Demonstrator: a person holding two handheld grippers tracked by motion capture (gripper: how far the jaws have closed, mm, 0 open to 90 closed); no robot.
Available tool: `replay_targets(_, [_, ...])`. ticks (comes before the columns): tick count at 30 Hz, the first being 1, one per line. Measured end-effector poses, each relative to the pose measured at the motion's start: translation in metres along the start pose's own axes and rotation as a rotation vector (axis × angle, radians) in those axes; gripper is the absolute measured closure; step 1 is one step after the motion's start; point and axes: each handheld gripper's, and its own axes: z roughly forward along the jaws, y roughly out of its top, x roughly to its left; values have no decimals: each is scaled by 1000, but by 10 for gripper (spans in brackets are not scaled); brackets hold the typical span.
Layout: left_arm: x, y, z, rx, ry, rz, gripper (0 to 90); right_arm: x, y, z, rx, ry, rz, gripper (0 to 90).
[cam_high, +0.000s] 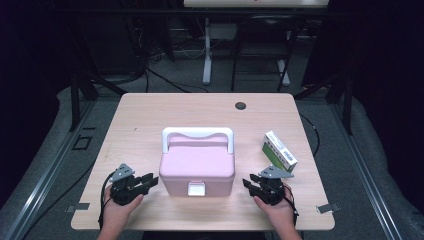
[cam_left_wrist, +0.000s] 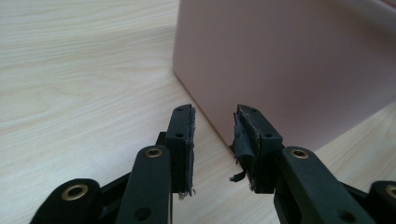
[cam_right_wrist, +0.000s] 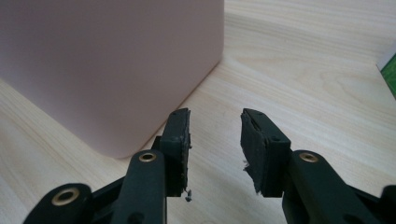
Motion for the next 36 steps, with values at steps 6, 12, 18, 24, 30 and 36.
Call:
replay_targets(6, [-7, 4, 6, -20, 2, 17, 701, 2, 6, 1, -54, -43, 20, 601])
replay_targets(12, [-10, 7, 9, -26, -18, -13, 749, -2, 11, 9, -60, -13, 47, 653])
replay_targets(18, [-8, 10, 13, -39, -30, -40, 790, 2, 13, 16, -38, -7, 42, 681])
replay_targets(24, [-7, 11, 16, -32, -64, -46, 874, 10, 14, 14, -41, 24, 19, 704])
replay_targets(30, [-17, 10, 18, -31, -78, -41, 894, 17, 15, 13, -39, 14, 9, 797])
replay_targets(36, [-24, 11, 21, -19, -81, -43, 898, 22, 11, 8, -48, -16, -6, 897])
